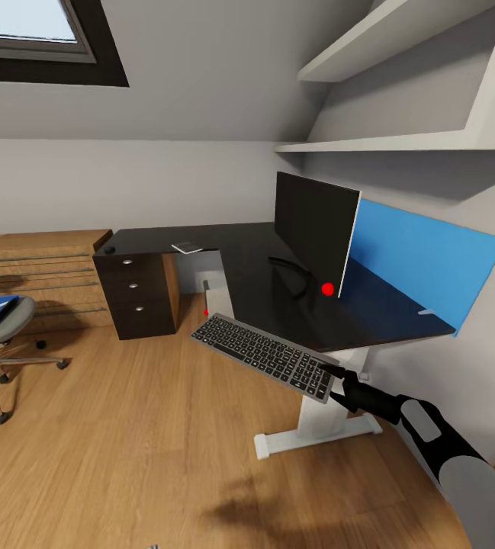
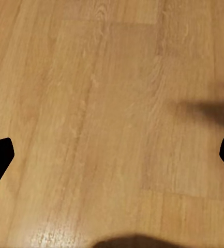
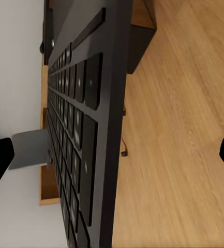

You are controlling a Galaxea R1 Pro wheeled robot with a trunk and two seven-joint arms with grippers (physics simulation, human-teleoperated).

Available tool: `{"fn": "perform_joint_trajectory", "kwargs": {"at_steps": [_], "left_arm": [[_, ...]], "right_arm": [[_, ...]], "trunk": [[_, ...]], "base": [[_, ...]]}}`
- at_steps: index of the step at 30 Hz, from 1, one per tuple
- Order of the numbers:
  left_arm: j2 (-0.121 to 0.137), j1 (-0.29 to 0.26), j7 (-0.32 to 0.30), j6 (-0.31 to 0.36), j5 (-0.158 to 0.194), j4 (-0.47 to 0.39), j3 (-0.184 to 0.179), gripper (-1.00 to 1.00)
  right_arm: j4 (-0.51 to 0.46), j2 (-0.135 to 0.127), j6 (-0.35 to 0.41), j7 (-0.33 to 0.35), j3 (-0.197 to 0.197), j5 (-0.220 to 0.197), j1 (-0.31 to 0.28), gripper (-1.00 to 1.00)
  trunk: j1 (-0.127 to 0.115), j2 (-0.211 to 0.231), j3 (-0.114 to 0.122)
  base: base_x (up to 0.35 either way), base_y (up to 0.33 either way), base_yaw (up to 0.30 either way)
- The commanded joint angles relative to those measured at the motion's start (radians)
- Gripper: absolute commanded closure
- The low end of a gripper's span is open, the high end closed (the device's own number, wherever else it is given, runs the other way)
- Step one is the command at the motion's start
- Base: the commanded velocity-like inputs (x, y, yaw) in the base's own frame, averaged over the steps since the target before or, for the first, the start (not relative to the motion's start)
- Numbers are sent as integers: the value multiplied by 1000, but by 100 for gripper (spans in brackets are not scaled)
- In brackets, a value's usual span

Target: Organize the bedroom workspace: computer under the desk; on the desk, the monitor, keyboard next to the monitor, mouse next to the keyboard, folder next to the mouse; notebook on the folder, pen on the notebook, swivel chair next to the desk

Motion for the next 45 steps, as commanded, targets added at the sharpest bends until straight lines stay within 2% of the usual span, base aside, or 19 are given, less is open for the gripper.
{"fn": "perform_joint_trajectory", "kwargs": {"at_steps": [1,33,34,45], "left_arm": [[1,-1,6,-7,10,0,-6,-100],[1,-1,6,-7,9,2,-6,-100],[1,-1,6,-7,9,2,-6,-100],[1,-1,6,-7,9,2,-7,-100]], "right_arm": [[0,0,6,2,-3,1,-1,-100],[-1,13,6,3,2,2,1,-100],[-1,13,6,3,2,2,1,100],[-3,13,6,3,30,0,1,100]], "trunk": [[0,0,-1],[0,0,-1],[0,0,-1],[0,0,-1]], "base": [[0,0,0],[0,0,0],[0,0,0],[0,0,0]]}}
